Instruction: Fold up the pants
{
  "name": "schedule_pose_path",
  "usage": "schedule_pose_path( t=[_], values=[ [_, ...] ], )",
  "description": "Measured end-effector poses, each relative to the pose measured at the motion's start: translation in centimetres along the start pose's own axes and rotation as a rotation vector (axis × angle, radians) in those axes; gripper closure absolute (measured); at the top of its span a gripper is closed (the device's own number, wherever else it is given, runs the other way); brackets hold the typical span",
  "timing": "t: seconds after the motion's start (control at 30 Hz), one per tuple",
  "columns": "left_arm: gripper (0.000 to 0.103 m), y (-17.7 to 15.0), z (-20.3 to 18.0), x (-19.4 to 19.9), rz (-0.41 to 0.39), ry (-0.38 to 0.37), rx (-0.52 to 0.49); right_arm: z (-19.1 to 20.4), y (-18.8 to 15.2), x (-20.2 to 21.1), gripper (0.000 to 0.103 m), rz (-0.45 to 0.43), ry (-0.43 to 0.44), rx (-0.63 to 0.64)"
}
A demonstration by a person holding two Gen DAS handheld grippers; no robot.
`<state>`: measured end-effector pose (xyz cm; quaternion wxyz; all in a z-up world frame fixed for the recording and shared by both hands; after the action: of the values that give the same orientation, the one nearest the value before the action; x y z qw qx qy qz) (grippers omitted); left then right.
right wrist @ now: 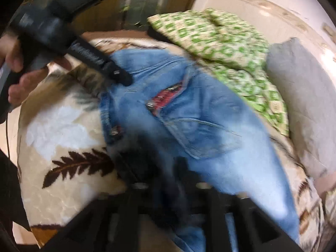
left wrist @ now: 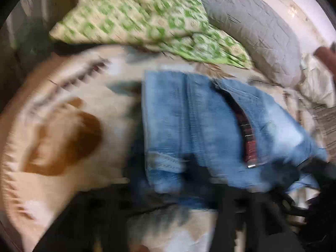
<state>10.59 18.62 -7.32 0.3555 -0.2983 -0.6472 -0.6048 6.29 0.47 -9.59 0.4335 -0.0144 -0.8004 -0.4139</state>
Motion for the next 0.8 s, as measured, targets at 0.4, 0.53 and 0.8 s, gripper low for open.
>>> schedule_pose_path(
  t=[0.4, 0.53, 0.8],
  values=[
    [0.0, 0.9, -1.0, 8.1, -0.302, -0.034, 0.115, -11.6, -6.0, 13.4, 0.0, -0.255, -0.046, -0.574],
    [0.0, 1.4, -7.2, 9.1, -0.347, -0.064, -0.063, -13.7, -11.6, 16.0, 0.0, -0.272, -0.073, -0.82],
    [0.0, 1.3, -20.1, 10.1, -0.347, -0.231, -0.294, -14.3, -20.5, 19.4, 0.0, -0.211, -0.167, -1.02]
  ],
)
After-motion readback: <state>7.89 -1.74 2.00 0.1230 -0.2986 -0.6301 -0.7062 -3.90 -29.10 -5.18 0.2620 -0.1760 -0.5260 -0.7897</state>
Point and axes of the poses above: each gripper's, at about its wrist camera, not at the fingertips, and x roughly against the way its jaws point, z to its left, y to its top, the point moved 3 cm from there along -x, roughly the way its jaws point, and after that the axes turned 3 degrees about y, right-handed, at the moved point
